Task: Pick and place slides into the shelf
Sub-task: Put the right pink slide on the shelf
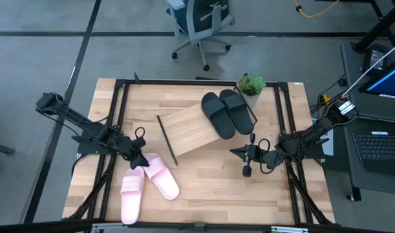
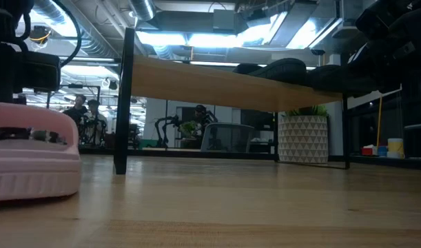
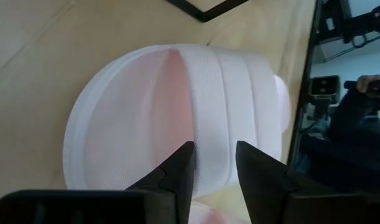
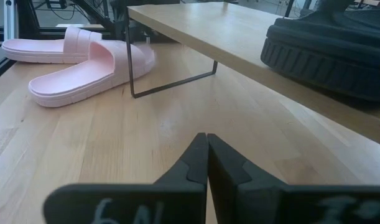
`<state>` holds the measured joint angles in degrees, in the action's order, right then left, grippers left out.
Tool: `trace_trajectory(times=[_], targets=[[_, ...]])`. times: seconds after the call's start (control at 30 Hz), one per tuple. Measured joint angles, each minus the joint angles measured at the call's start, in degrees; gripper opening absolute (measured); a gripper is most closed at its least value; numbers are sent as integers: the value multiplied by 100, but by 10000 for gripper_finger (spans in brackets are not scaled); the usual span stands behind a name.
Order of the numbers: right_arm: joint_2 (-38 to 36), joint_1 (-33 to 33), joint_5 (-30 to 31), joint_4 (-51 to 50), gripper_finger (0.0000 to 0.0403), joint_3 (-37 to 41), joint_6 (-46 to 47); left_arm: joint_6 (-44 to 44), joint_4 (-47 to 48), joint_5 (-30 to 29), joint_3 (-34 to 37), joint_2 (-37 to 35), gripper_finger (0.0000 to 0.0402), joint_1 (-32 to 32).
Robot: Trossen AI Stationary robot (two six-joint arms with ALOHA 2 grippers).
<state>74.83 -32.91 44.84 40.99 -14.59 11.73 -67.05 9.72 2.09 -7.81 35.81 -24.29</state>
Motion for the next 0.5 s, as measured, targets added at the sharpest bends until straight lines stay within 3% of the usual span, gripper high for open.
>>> trace_trajectory(times=[0.5], targets=[[0,0,0,0,7,0,0,7,-205,128,-2,479,110,2]])
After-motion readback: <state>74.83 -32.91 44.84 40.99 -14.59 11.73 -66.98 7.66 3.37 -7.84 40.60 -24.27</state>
